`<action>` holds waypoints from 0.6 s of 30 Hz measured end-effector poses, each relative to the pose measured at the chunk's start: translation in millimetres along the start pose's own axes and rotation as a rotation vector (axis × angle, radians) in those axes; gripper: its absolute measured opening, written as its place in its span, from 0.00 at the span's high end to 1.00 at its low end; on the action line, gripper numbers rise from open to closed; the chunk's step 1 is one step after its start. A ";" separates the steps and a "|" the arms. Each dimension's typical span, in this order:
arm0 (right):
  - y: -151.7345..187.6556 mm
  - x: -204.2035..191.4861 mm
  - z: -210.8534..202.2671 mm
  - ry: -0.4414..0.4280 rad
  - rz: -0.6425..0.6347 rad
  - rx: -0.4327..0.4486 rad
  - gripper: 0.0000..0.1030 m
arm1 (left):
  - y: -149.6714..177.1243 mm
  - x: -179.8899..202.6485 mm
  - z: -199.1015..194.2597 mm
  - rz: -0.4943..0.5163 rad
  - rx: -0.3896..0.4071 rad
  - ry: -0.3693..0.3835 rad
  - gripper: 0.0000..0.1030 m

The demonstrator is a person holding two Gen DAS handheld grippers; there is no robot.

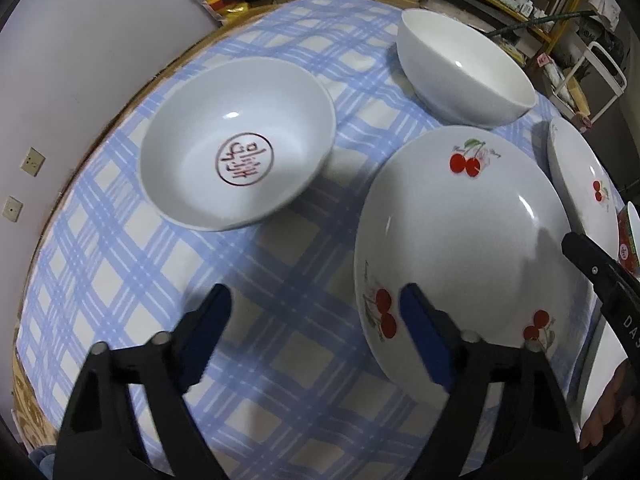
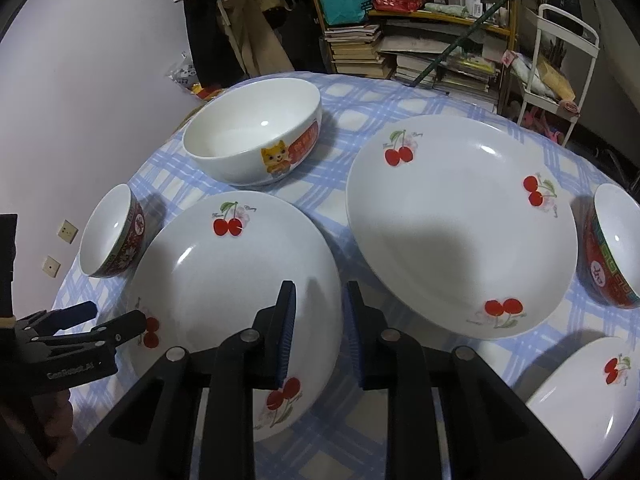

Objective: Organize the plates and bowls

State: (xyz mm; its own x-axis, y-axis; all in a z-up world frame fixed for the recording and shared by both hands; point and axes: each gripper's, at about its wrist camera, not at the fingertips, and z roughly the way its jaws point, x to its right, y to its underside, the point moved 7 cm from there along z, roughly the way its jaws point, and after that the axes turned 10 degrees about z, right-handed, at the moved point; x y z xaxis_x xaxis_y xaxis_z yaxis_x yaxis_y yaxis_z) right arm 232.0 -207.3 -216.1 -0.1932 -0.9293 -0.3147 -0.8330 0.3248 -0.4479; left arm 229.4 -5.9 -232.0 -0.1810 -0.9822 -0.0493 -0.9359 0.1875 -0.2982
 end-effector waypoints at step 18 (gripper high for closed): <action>-0.8 3.4 9.9 -0.004 -0.017 -0.035 0.85 | -14.9 9.9 6.5 0.029 0.022 0.064 0.71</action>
State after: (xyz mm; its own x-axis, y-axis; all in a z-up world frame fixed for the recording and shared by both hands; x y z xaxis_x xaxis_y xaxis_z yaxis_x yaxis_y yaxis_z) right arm 237.2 -209.0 -225.1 -0.1767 -0.9340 -0.3105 -0.8538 0.3024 -0.4238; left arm 243.5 -18.4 -234.3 -0.2275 -0.9738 0.0032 -0.9234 0.2147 -0.3181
